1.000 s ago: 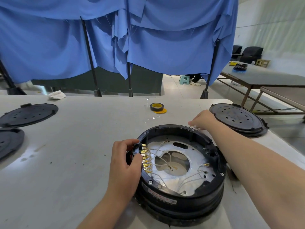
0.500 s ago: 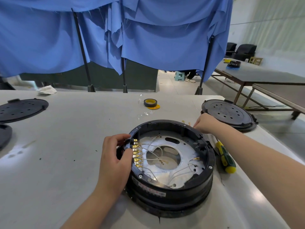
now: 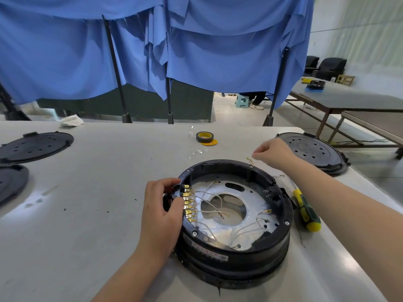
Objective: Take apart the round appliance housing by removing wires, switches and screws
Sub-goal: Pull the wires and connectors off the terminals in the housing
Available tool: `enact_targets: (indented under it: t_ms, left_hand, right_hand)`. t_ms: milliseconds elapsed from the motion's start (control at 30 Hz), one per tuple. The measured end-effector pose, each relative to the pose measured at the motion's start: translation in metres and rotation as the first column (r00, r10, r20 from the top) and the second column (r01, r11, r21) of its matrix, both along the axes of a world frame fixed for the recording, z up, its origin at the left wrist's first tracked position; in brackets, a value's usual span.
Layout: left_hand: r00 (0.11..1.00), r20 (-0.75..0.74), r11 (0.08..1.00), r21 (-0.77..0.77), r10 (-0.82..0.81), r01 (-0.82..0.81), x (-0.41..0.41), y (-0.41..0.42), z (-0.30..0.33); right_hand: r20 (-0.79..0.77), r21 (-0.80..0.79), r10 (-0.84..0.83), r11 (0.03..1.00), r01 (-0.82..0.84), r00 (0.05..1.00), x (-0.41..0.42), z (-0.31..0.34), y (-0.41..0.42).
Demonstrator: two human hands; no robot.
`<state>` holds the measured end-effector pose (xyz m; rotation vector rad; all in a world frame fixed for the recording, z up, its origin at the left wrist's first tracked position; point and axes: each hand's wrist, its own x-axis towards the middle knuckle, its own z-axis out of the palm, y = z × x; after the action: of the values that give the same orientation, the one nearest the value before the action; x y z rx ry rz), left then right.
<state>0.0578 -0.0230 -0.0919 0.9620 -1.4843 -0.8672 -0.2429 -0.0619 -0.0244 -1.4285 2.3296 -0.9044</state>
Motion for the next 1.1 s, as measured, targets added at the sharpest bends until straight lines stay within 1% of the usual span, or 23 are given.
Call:
enact_targets:
  t_ms: [133, 200, 300, 400, 467, 533, 667, 767, 900, 1100]
  left_hand:
    - [1.0, -0.004, 1.0, -0.003, -0.005, 0.005, 0.001, 0.0, 0.001]
    - [1.0, 0.001, 1.0, -0.011, -0.005, 0.005, 0.001, 0.0, 0.001]
    - [1.0, 0.007, 1.0, -0.015, -0.005, 0.005, 0.0, 0.0, 0.002]
    - [1.0, 0.003, 1.0, -0.014, -0.013, 0.013, 0.0, 0.0, 0.003]
    - [1.0, -0.006, 1.0, -0.013, -0.015, 0.015, 0.0, 0.0, 0.003]
    - [1.0, -0.007, 1.0, -0.024, -0.016, 0.016, -0.001, -0.001, 0.003]
    - [1.0, 0.007, 0.998, -0.061, -0.02, 0.021, -0.001, -0.002, 0.002]
    - [1.0, 0.018, 0.997, -0.077, -0.026, 0.027, 0.0, -0.002, 0.001]
    - [0.999, 0.029, 0.996, -0.086, -0.025, 0.027, 0.001, -0.003, 0.002]
    - [0.999, 0.028, 0.998, -0.06, -0.019, 0.021, -0.001, -0.001, 0.005]
  right_hand:
    - [0.081, -0.156, 0.074, 0.986, -0.061, 0.994, 0.023, 0.032, 0.012]
    - [0.09, -0.179, 0.145, 0.976, -0.127, 0.985, 0.043, 0.042, 0.019]
    - [0.067, -0.127, 0.307, 0.946, -0.297, 0.949, 0.083, 0.047, 0.033]
    - [0.079, -0.045, 0.47, 0.883, -0.468, 0.879, 0.12, 0.041, 0.043]
    - [0.115, -0.063, 0.531, 0.847, -0.527, 0.84, 0.138, 0.029, 0.048]
    - [0.121, -0.099, 0.551, 0.834, -0.543, 0.825, 0.15, 0.017, 0.051]
    - [0.032, -0.131, 0.565, 0.82, -0.557, 0.825, 0.158, 0.006, 0.055]
    - [-0.002, -0.122, 0.577, 0.81, -0.573, 0.816, 0.159, 0.003, 0.056]
    - [0.01, -0.085, 0.589, 0.806, -0.586, 0.808, 0.156, 0.001, 0.057]
    - [0.053, -0.101, 0.603, 0.796, -0.597, 0.796, 0.153, 0.002, 0.056]
